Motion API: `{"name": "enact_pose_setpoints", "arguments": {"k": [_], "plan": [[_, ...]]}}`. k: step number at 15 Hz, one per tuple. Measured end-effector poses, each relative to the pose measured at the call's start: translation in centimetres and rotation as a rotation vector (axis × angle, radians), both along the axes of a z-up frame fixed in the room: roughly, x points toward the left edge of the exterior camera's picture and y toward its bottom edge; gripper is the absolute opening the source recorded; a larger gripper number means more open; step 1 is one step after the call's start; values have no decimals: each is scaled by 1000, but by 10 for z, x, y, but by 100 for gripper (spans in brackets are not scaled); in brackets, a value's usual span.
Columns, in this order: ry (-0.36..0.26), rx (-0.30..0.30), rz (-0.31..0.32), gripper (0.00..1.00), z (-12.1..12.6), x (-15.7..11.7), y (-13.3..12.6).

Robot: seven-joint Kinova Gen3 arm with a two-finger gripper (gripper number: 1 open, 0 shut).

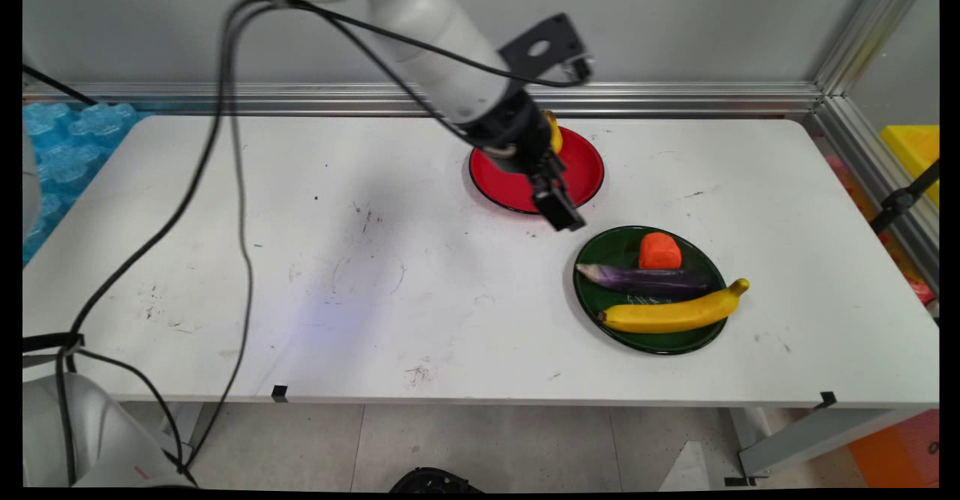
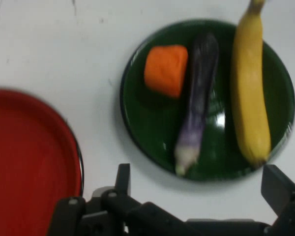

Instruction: Pick up the mandarin from the green plate

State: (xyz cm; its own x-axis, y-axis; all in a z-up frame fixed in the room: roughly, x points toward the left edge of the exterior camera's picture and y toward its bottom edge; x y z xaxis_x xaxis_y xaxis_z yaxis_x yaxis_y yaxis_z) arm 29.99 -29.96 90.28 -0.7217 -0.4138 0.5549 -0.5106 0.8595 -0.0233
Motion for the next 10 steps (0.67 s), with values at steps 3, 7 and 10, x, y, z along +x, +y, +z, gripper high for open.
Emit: {"name": "enact_pose_setpoints", "arguments": {"k": [3, 7, 10], "plan": [[14, -13, -9, 100, -14, -29, -26], [15, -17, -37, 100, -37, -63, -55], [4, -14, -66, 100, -55, -82, -72]]}}
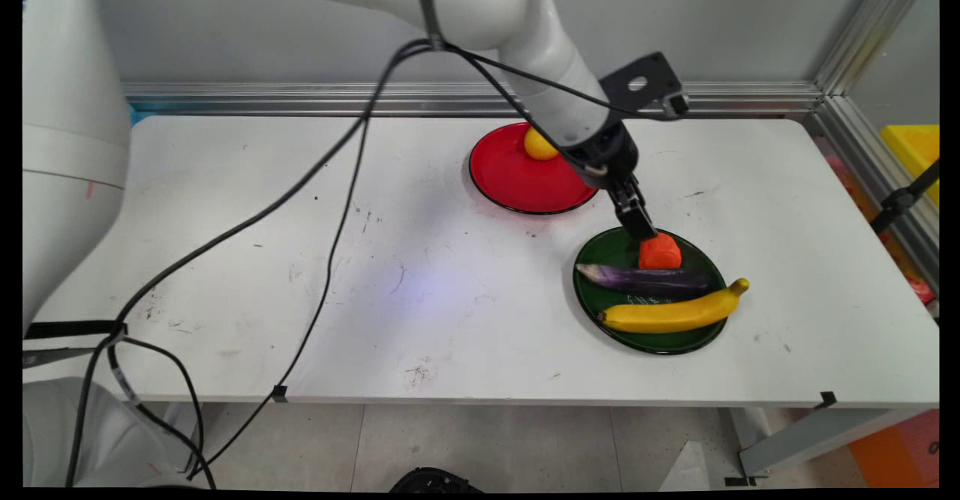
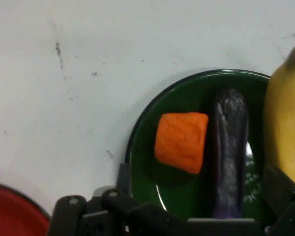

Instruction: Pick up the mandarin from the green plate

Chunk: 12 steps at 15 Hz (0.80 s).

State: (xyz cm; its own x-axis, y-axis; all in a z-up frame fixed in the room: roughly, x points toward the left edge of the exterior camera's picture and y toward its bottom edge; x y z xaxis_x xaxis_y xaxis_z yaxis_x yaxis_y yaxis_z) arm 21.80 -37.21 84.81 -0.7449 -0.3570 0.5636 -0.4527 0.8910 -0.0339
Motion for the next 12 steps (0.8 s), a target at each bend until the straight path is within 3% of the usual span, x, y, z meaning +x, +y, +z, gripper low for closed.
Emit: {"name": "enact_pose_setpoints", "arguments": {"k": [12], "plan": [[-50, 22, -87, 100, -53, -40, -39]]}}
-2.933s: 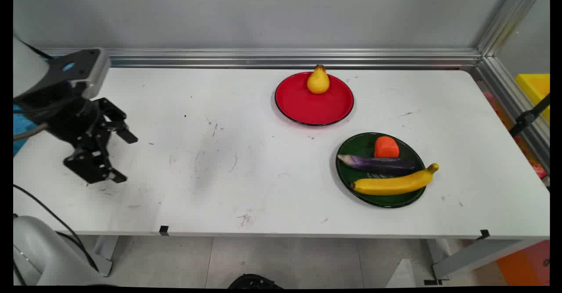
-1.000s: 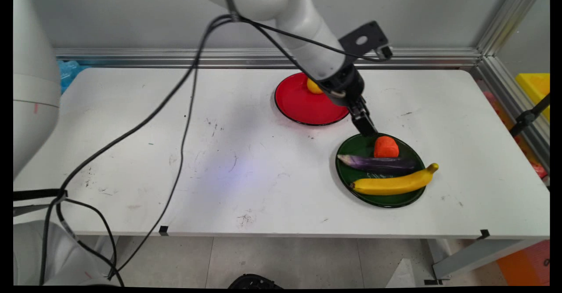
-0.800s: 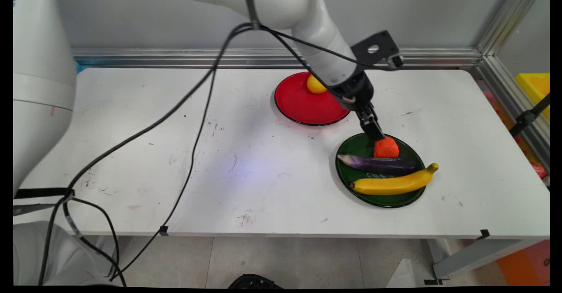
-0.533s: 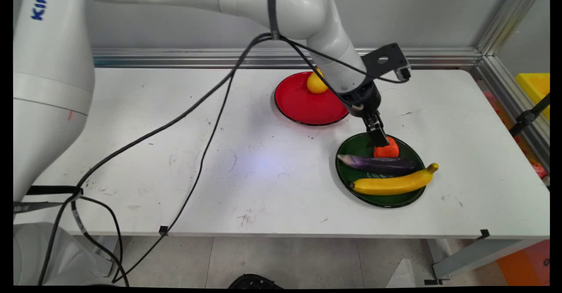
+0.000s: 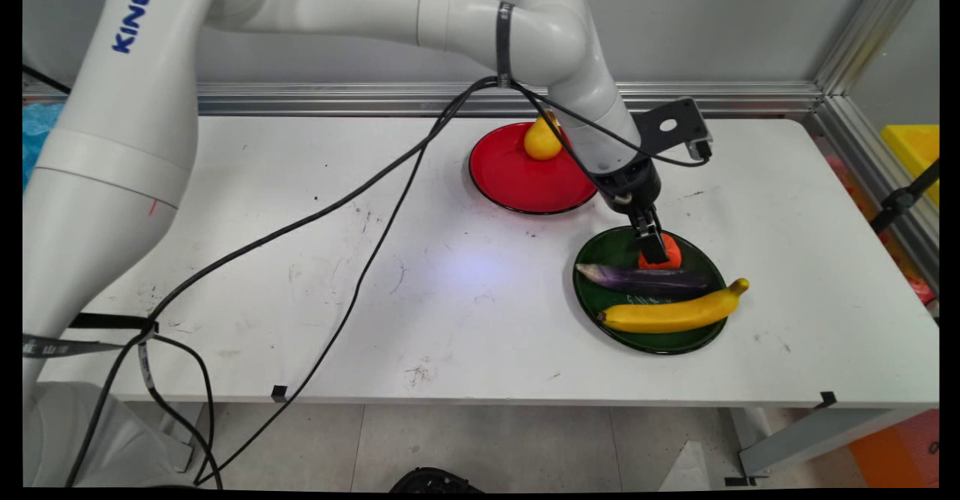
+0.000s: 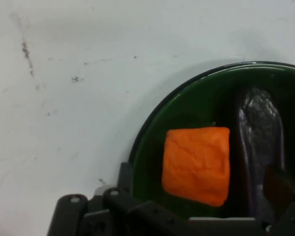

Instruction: Pick up the mandarin from the green plate, then place the picked object on the table

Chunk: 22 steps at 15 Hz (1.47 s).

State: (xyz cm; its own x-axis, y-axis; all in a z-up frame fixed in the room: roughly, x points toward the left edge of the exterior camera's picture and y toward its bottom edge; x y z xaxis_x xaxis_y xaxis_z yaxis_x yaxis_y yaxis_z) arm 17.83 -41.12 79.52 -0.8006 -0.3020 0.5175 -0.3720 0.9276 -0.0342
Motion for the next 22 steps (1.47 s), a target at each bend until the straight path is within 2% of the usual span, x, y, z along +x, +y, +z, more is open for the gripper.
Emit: {"name": "enact_pose_setpoints", "arguments": {"k": [4, 5, 11, 15, 22], "plan": [[-10, -1, -14, 100, -6, -5, -5], [-12, -1, -17, 0, -7, -7, -6], [-15, 0, -34, 0, -9, -11, -7], [-16, -9, -45, 0, -1, -9, -6], [0, -56, -56, 0, 50, 10, 12]]}}
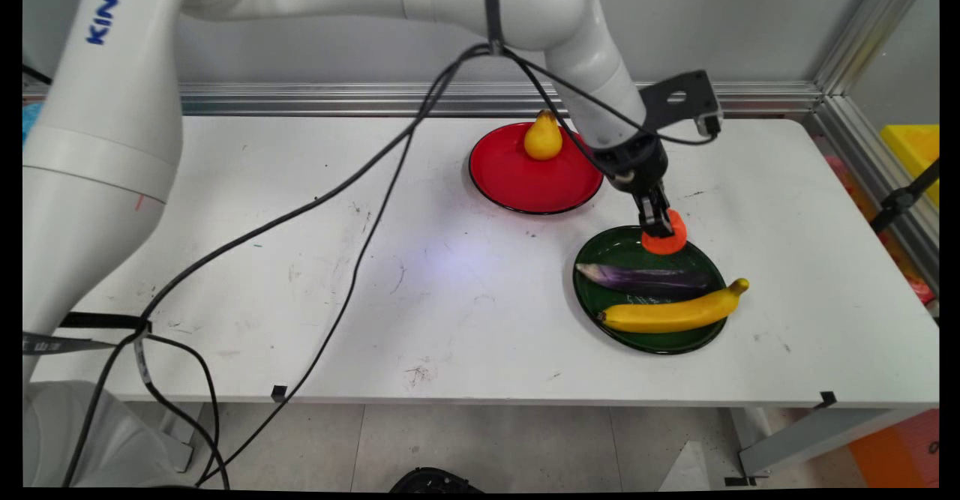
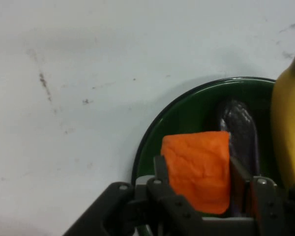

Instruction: Place the picked object on the table

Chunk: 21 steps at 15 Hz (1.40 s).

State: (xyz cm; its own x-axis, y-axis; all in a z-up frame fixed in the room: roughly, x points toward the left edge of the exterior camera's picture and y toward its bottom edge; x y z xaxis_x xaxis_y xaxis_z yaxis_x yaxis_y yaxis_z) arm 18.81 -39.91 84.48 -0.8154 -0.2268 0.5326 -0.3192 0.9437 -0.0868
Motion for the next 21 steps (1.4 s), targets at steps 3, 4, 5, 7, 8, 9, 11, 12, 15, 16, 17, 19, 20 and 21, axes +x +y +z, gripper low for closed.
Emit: {"name": "enact_pose_setpoints", "arguments": {"k": [3, 4, 5, 7, 8, 9, 11, 12, 15, 16, 17, 19, 20, 21], "plan": [[-3, -11, 18, 0, 26, 23, 15], [-8, -11, 23, 0, 31, 31, 20], [-14, -10, 26, 0, 36, 40, 25], [-26, -5, 35, 0, 43, 59, 36], [-32, -2, 38, 0, 46, 67, 40], [-42, 3, 41, 0, 49, 79, 47], [-56, 11, 46, 0, 52, 98, 57], [-64, 17, 50, 0, 54, 111, 65], [-80, 36, 56, 0, 50, 140, 82], [-84, 42, 56, 0, 47, 147, 87], [-89, 47, 55, 0, 42, 153, 91], [-97, 52, 52, 0, 32, 160, 95], [-100, 55, 50, 0, 25, 164, 97], [-102, 59, 48, 0, 17, 166, 98]]}}
